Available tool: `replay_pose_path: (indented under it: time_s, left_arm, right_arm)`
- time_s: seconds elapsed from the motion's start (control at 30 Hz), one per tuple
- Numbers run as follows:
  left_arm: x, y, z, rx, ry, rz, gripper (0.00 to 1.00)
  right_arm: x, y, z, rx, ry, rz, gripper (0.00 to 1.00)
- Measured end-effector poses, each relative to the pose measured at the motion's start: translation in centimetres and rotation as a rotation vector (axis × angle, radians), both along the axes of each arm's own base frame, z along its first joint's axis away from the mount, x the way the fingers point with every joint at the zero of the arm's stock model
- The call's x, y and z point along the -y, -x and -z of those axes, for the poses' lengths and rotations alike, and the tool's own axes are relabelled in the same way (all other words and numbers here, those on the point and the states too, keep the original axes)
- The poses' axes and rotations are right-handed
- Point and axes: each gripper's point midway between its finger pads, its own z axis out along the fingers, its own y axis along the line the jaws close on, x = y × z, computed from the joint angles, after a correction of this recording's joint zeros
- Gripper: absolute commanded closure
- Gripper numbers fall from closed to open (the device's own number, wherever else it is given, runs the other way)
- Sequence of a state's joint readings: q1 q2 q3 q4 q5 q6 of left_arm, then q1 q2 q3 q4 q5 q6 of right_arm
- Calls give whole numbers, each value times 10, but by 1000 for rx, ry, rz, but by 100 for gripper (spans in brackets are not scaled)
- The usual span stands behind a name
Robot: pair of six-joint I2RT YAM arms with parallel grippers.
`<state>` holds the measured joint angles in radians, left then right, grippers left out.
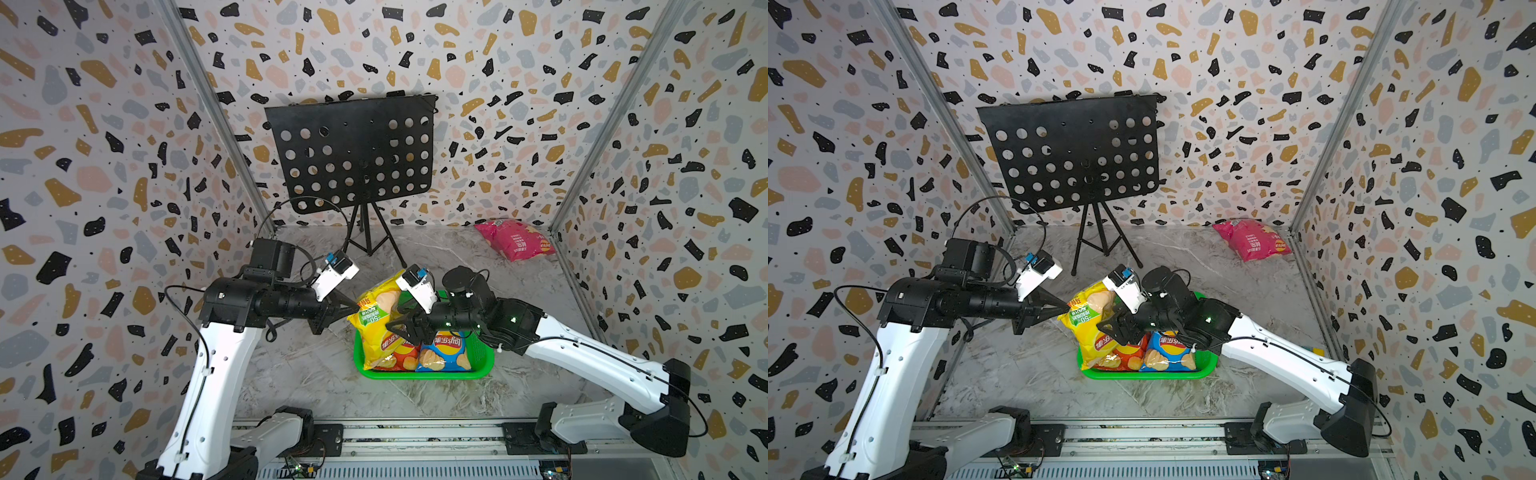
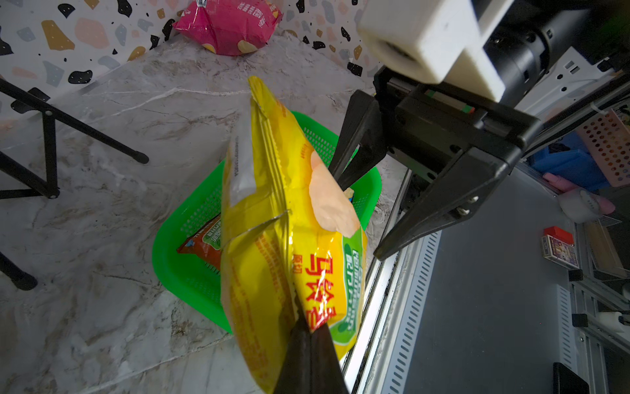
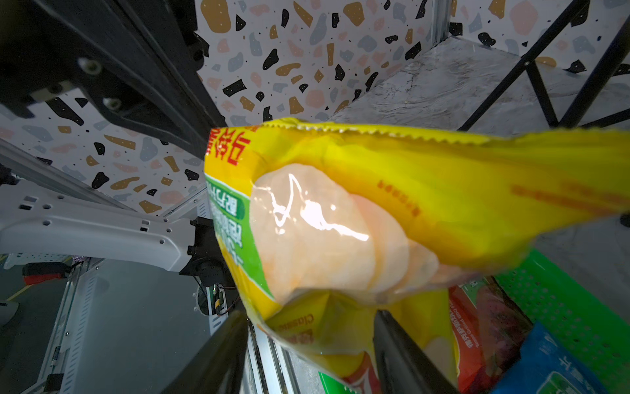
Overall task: Put the potato chips into the basket
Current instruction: Pick up the potato chip from the center of the board.
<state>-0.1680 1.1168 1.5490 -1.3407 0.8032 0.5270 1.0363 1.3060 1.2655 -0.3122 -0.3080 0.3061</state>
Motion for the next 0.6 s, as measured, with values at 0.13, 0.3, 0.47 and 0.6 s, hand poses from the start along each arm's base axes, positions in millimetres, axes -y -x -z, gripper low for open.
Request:
replay_pose_path:
  time_s: [0.13,0.3,0.47,0.6]
  left_arm:
    - [1,0,0,3,1,3,100]
    - [1,0,0,3,4,6,100]
    - [2,-2,6,-5,3,6,100]
    - [2,-3,6,-1,8,6,100]
  right_arm:
    - [-2,2,0,-5,-10,-12,36]
    - [-6,1,-2,0,-23,-15,46]
    - [-9,-1,0,2,-27,-18,47]
    - [-14,-2,6,-10,-28,-19,55]
